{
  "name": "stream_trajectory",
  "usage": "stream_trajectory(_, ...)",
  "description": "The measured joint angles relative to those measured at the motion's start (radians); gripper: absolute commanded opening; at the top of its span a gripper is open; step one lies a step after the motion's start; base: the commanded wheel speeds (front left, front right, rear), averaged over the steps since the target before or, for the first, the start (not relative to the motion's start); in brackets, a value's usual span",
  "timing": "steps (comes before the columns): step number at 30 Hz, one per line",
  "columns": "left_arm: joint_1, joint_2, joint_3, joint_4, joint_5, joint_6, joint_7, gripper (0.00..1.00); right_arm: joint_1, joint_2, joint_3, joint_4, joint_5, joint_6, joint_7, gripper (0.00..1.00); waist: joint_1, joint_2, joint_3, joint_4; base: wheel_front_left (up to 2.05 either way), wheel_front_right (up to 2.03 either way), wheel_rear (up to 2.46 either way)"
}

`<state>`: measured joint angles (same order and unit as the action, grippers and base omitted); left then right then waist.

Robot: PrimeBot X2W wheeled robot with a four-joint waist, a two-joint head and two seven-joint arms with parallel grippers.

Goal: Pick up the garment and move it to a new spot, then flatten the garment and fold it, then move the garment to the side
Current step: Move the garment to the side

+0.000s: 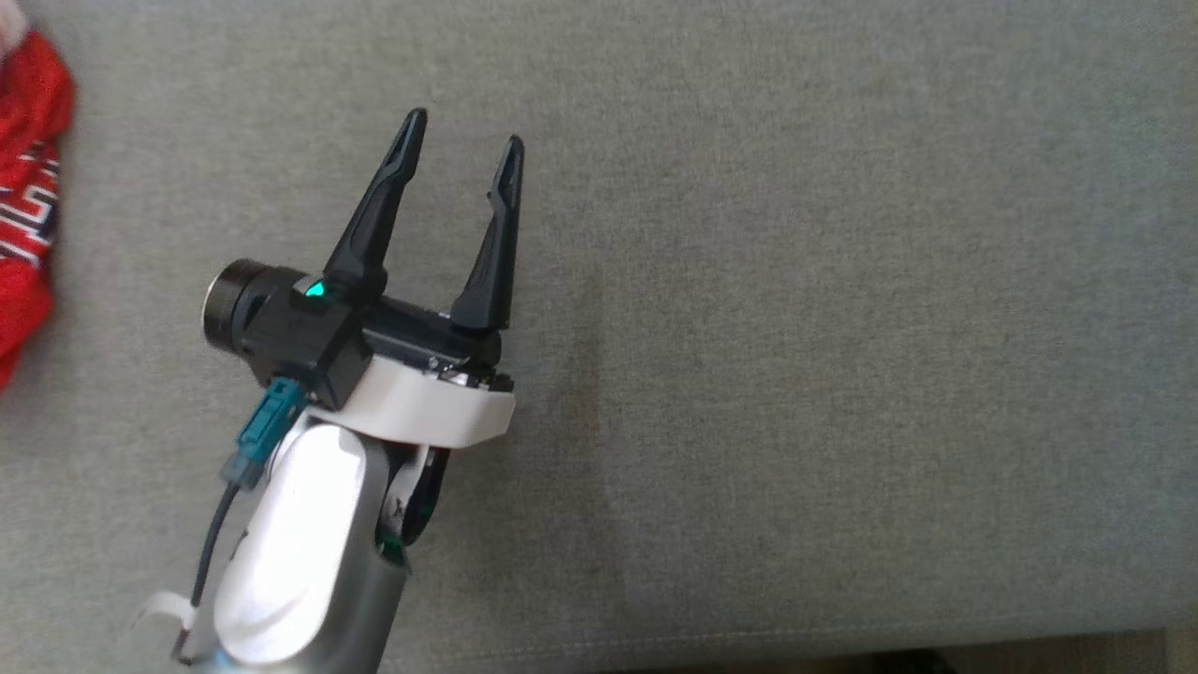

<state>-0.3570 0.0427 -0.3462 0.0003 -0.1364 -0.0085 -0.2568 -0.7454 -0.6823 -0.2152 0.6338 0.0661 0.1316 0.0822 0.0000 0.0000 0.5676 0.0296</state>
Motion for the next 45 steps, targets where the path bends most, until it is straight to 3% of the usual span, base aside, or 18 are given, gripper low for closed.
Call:
stream_trajectory(7,0.07,0.0,0.033,0.034,-0.038,0.015,0.0,1.0,0.105,0.292,0.076,-0.063,-0.03,0.0,-0.095,1.0,0.0,0.0,-0.119,0.009,0.0,0.0,0.0)
stream_trajectory(18,0.27,0.002,0.105,0.175,-0.095,0.042,0.0,1.0,0.351,0.552,0.225,0.0,0.114,0.0,-0.322,1.0,-0.0001,0.0001,-0.373,0.044,0.0,0.0,0.0)
stream_trajectory(23,0.376,0.003,0.163,0.183,-0.093,0.044,0.0,1.0,0.506,0.607,0.227,-0.131,0.127,0.0,-0.33,1.0,-0.0001,0.0001,-0.488,0.06,0.0,0.0,0.0)
stream_trajectory(31,0.492,0.004,0.219,0.094,-0.055,0.02,0.0,1.0,0.75,0.63,0.244,-0.369,0.127,0.0,-0.333,1.0,-0.0002,0.0001,-0.596,0.09,0.0,0.0,0.0)
stream_trajectory(40,0.536,0.006,0.233,0.027,-0.014,-0.019,0.0,1.0,0.845,0.637,0.277,-0.412,0.1,0.0,-0.333,1.0,-0.0002,0.0001,-0.621,0.1,0.0,0.0,0.0)
stream_trajectory(45,0.543,0.006,0.23,0.026,0.021,-0.019,0.0,1.0,0.858,0.637,0.293,-0.411,0.099,0.0,-0.333,1.0,-0.0001,0.0001,-0.622,0.095,0.0,0.0,0.0)
